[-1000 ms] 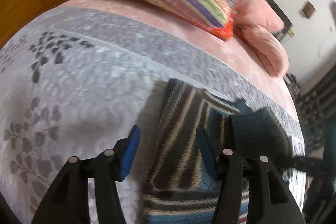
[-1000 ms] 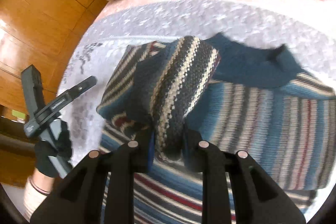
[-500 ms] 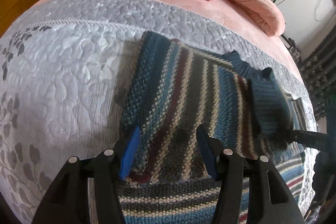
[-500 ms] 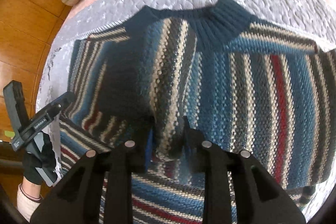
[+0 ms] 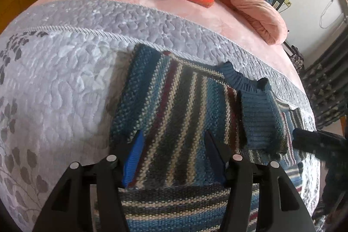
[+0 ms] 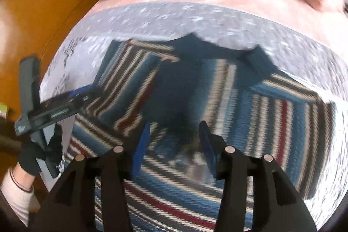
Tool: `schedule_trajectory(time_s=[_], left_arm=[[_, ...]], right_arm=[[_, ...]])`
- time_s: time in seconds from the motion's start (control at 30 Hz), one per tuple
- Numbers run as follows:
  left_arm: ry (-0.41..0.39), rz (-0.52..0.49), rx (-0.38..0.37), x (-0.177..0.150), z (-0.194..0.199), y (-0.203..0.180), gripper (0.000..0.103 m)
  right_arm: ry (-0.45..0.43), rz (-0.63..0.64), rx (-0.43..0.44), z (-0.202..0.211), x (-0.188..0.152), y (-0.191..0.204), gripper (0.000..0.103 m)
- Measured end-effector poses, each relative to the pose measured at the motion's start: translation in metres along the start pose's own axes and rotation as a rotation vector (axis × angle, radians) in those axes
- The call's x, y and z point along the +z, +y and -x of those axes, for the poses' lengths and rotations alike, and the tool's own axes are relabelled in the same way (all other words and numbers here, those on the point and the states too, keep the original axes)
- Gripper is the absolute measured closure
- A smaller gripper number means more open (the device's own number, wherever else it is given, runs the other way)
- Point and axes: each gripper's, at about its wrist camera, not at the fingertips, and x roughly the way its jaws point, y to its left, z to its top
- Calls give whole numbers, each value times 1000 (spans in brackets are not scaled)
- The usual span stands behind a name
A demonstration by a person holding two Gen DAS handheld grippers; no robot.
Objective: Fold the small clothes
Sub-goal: 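Grasp the folded sweater side edge with the right tool and fold inward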
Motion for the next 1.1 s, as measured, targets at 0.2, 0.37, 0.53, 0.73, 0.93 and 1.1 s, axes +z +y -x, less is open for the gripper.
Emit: schedule_trajectory(time_s=[0.2, 0.37, 0.53, 0.73, 0.93, 1.1], left_arm=[[41, 8, 17, -5, -18, 3, 45], [44, 25, -2, -5, -21, 7, 44], [43, 14, 1, -6, -22, 7, 43], [38, -9, 16, -8, -22, 3, 43], [36, -8, 17, -9, -22, 3, 43], [34, -13, 23, -9, -22, 2, 42]], right_arm=[[58, 71, -65, -38, 6, 26, 43], [122, 153, -196, -71, 7, 39, 37], [97, 167, -256, -71, 7, 33, 75], [44, -56, -62, -33, 6, -23, 95], [-7, -266, 28, 12, -15, -93, 95], [-4, -335, 8, 32, -40, -135, 94]])
